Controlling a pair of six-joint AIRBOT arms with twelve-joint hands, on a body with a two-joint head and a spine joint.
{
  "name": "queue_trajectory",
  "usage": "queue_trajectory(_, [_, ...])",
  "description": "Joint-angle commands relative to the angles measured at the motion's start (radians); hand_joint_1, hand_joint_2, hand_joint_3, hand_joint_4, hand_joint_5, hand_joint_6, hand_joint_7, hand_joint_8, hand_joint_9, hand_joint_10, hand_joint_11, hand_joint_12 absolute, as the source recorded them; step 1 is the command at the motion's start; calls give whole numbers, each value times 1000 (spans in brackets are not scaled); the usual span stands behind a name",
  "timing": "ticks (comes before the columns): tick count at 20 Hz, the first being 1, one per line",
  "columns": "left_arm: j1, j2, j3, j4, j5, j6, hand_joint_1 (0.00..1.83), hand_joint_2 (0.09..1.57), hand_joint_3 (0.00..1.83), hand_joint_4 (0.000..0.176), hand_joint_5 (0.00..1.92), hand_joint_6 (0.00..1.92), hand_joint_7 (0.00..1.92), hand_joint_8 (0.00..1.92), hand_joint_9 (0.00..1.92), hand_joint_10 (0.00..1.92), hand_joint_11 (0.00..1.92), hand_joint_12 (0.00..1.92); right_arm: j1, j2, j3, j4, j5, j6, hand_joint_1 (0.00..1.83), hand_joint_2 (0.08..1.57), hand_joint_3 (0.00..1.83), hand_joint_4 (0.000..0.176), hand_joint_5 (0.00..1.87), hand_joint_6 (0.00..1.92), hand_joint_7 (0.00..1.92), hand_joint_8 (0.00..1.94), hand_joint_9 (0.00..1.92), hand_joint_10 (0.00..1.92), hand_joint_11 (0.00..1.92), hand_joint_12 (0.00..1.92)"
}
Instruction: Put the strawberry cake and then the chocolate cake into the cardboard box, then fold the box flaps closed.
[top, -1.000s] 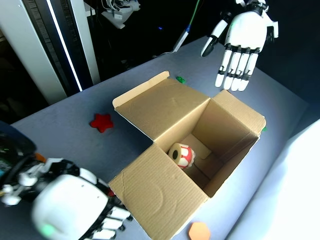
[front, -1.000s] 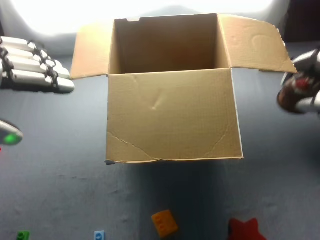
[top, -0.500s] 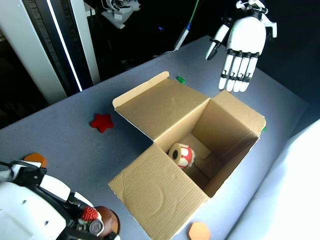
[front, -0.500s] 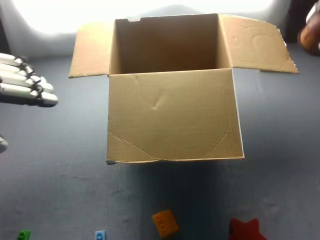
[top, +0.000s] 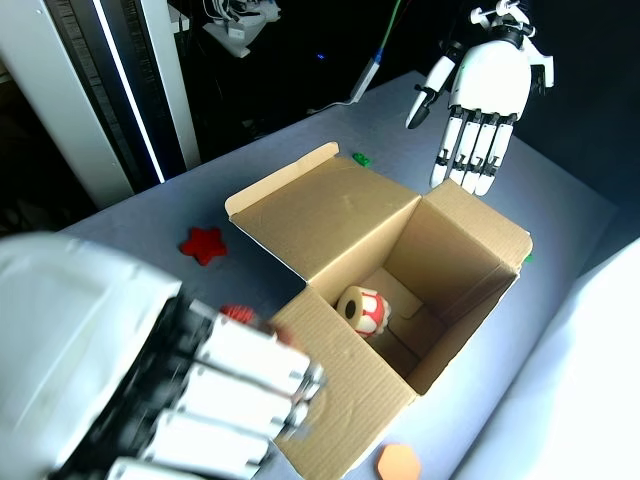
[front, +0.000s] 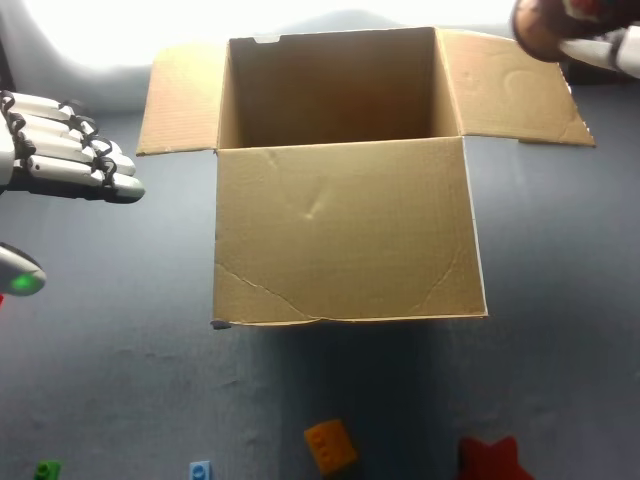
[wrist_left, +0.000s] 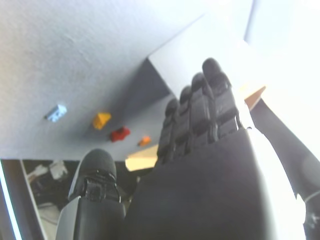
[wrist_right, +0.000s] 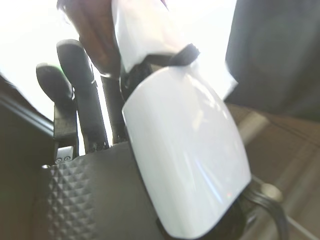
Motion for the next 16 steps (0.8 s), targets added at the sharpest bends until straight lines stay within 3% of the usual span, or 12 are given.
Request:
queue_trajectory(1, [-5,1,9,-86,21,6,0,1298,0,0,74,6,77,3,105,6,0,549,22,1,5,-21,151,8,1341,1219,1,0,817,1075,801,1392,653,1663,337,1921])
queue_trajectory(9, [71,-61,96,-183,45,42,0,1305,1,0,68,3,77,1,102,3,0,535,3,-166,80,-37,199,4,1342,1218,0,0,835,1051,790,1400,656,1668,339,1921])
queue_trajectory(13, [137,-70,101,-273,50,89,0,1298,0,0,60,6,76,5,94,6,0,493,-30,-231,120,-36,246,19,1341,1221,1,0,830,1053,780,1425,644,1672,308,1921])
queue_trajectory(16, [137,-76,101,-292,62,89,0,1297,0,0,59,4,62,2,85,2,0,494,-55,-277,150,-36,260,24,1333,1236,4,0,812,1102,739,1467,621,1707,326,1921])
